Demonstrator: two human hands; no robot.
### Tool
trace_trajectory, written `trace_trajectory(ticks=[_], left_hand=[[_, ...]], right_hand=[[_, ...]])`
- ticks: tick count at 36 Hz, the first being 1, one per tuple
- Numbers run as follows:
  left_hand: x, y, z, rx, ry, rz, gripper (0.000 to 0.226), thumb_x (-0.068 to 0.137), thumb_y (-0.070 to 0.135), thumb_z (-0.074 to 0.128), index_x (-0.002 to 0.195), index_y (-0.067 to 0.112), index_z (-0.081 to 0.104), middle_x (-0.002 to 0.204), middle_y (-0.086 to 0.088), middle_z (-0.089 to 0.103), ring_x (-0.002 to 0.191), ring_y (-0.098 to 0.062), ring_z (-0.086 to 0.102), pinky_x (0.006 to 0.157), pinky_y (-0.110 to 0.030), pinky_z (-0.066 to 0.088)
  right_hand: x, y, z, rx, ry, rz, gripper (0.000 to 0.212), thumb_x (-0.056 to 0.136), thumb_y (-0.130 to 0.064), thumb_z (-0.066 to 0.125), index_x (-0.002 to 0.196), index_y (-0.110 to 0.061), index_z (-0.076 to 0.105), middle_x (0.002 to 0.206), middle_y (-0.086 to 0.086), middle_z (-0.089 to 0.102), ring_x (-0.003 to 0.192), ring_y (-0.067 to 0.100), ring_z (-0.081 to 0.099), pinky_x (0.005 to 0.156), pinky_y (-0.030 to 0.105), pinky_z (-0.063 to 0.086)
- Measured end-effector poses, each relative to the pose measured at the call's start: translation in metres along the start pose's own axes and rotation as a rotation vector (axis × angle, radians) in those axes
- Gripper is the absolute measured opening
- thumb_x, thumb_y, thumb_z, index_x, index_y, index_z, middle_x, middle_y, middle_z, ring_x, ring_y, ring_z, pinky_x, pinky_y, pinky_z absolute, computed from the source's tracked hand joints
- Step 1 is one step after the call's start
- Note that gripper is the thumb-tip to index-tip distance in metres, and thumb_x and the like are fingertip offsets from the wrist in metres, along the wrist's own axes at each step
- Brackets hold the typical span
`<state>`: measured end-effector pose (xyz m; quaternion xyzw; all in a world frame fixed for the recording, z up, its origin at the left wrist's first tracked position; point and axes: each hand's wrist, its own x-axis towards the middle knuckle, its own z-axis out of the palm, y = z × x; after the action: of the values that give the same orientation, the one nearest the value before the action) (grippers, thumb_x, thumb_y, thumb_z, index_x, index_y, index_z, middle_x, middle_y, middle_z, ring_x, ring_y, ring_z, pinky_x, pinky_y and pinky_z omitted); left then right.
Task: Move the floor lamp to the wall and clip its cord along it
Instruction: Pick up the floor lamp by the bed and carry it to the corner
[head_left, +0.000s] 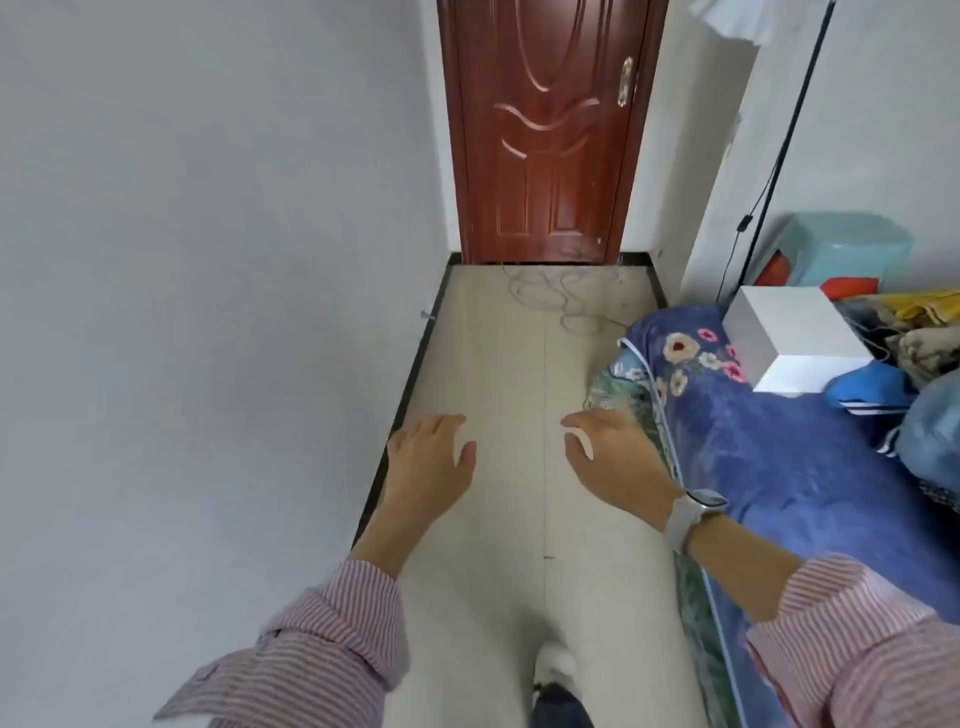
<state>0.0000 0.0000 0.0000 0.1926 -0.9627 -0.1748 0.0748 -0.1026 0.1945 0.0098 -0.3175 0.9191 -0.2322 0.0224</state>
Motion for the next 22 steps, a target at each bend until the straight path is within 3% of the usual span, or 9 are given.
trace_trajectory(ticks=[8, 13, 22], left_hand=[[0.098, -0.024, 0.069, -0.108, -0.140, -0.186, 0.040, 0.094, 0.031, 0.046, 0.131, 0.018, 0.047, 0.138, -0.002, 0.051, 0.127, -0.022, 0.046, 0.109, -0.042, 0.027], [0.169, -0.031, 0.083, -0.162, -0.210, -0.241, 0.039, 0.094, 0.029, 0.047, 0.131, 0.017, 0.047, 0.136, -0.004, 0.052, 0.122, -0.022, 0.050, 0.107, -0.043, 0.036], [0.302, -0.066, 0.079, -0.270, -0.141, -0.322, 0.037, 0.093, 0.027, 0.050, 0.128, 0.016, 0.050, 0.134, -0.006, 0.054, 0.124, -0.024, 0.048, 0.106, -0.044, 0.037]], right_hand=[[0.093, 0.063, 0.062, 0.024, -0.172, 0.137, 0.033, 0.093, -0.025, 0.042, 0.122, -0.016, 0.054, 0.126, 0.001, 0.060, 0.118, 0.021, 0.050, 0.098, 0.037, 0.040], [0.166, 0.085, 0.076, 0.018, -0.279, 0.184, 0.035, 0.094, -0.026, 0.041, 0.126, -0.016, 0.050, 0.130, 0.002, 0.058, 0.119, 0.021, 0.049, 0.100, 0.036, 0.041], [0.314, 0.099, 0.093, 0.049, -0.309, 0.235, 0.034, 0.093, -0.025, 0.041, 0.125, -0.016, 0.051, 0.125, 0.005, 0.059, 0.116, 0.025, 0.050, 0.097, 0.039, 0.040]])
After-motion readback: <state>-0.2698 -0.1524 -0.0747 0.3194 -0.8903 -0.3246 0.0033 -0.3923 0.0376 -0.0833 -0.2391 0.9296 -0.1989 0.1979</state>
